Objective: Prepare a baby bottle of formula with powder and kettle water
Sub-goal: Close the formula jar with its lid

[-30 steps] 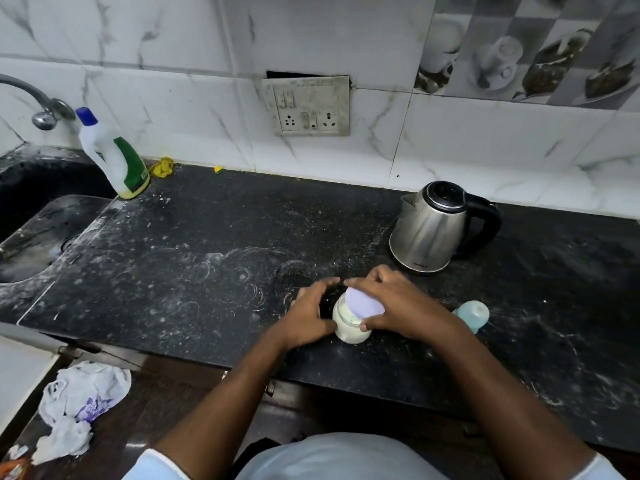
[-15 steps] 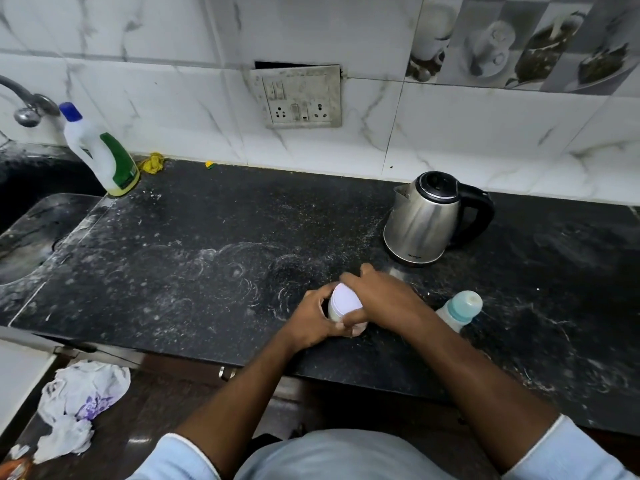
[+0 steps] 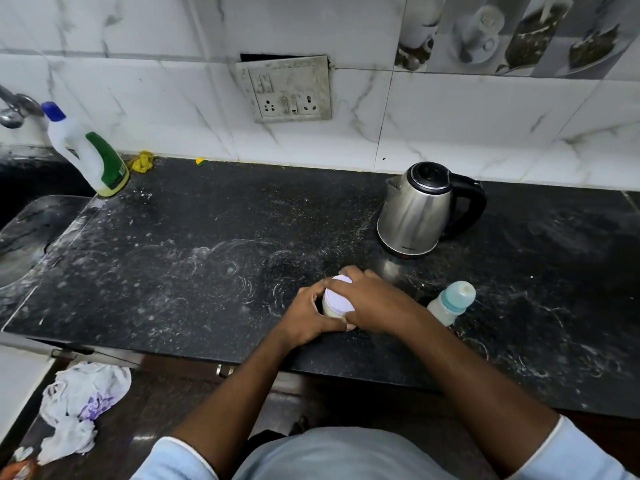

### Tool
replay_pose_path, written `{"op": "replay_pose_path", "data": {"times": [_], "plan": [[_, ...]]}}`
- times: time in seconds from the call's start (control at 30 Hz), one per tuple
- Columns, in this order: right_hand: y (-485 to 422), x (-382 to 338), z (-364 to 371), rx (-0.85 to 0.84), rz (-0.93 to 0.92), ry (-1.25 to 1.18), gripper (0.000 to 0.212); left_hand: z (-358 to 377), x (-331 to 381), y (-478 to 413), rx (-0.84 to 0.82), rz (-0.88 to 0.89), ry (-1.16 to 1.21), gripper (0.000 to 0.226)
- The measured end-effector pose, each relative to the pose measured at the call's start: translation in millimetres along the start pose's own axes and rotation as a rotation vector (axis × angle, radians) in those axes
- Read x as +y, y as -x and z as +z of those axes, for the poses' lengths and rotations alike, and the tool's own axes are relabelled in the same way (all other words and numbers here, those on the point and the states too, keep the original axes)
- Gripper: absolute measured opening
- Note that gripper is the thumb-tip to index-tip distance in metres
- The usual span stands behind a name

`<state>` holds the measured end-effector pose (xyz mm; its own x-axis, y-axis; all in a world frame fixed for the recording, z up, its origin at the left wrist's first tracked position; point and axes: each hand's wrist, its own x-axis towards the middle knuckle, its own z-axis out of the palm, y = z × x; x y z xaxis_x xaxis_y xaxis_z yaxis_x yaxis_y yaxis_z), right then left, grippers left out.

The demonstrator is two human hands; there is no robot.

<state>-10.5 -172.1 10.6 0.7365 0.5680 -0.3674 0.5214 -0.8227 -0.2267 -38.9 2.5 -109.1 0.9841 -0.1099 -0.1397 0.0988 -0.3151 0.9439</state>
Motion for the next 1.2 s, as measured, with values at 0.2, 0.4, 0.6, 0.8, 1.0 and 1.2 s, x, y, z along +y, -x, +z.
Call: {"op": "replay_pose_path", "data": {"times": [0.2, 0.4, 0.6, 0.8, 1.0, 1.2], "plan": [[-13, -13, -11, 0.056, 0.184, 0.181, 0.083, -2, -1, -2, -0.036, 0.005, -0.003, 0.080], [-4, 3, -21, 0.005, 0.122, 0.083, 0.079, -1, -4, -3, -0.019, -0.024, 0.008, 0.087], [0, -6, -12, 0.003, -0.004, 0.117, 0.069, 2, -6, -4, 0.011, 0.023, 0.002, 0.072], [4, -20, -11, 0.077, 0.105, 0.131, 0.064, 4, -12, -5, 0.017, 0.018, -0.055, 0.079], [11, -31, -8, 0.128, 0.145, 0.104, 0.064, 2, -16, -8, 0.011, 0.018, -0.117, 0.087], [15, -20, -9, 0.022, 0.057, 0.052, 0.074, 2, -19, -9, 0.021, -0.024, -0.105, 0.088]]}}
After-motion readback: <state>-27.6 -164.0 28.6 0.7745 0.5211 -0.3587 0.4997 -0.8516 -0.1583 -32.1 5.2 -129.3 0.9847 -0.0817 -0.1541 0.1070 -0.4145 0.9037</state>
